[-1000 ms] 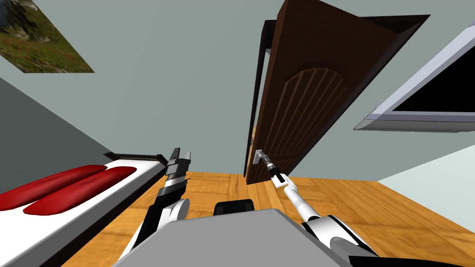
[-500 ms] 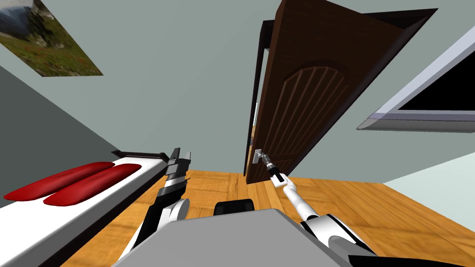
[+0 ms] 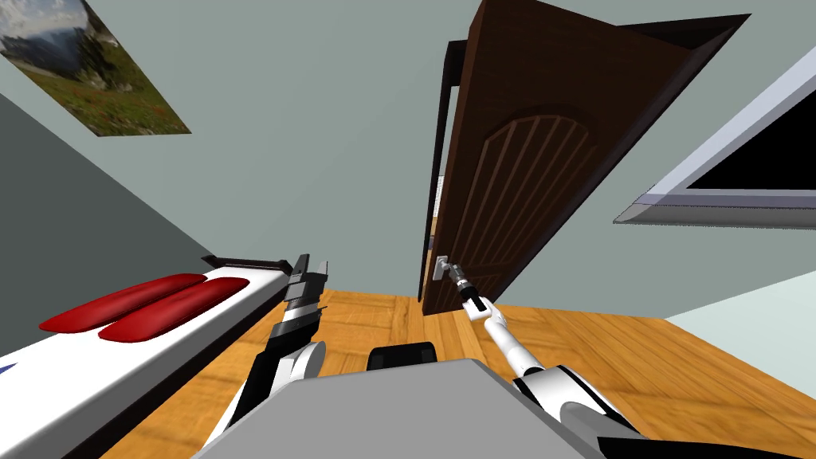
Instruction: Pull the door open
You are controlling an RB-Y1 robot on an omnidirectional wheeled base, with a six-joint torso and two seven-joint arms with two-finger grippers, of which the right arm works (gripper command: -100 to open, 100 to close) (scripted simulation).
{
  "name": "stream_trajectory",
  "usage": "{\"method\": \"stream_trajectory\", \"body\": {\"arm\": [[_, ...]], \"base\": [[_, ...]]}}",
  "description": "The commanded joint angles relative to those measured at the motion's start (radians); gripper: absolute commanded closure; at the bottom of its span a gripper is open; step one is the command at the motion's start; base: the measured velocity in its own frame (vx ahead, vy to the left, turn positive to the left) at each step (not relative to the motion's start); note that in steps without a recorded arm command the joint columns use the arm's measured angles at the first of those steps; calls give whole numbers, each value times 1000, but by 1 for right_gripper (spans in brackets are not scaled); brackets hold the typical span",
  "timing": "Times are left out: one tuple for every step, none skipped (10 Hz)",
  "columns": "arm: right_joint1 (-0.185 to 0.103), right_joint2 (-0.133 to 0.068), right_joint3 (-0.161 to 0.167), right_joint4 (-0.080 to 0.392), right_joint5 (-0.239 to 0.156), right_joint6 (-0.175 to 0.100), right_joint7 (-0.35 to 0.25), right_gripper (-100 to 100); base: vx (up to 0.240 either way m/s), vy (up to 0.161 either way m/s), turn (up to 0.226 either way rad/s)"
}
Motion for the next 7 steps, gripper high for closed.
{"method": "stream_trajectory", "body": {"arm": [[-3,12,4,-3,-19,6,-31,-100],[-7,20,6,-4,-33,11,-52,-100],[-10,29,8,-5,-47,16,-75,-100],[-14,38,11,-7,-64,22,-102,-100],[-19,49,14,-8,-83,29,-131,-100],[-24,60,17,-10,-102,36,-162,-100],[-29,72,20,-11,-123,43,-192,-100]], "base": [[-73,-45,17],[-72,-36,14],[-66,-33,7],[-86,-30,24],[-114,-30,50],[-96,-44,27],[-100,-53,20]]}}
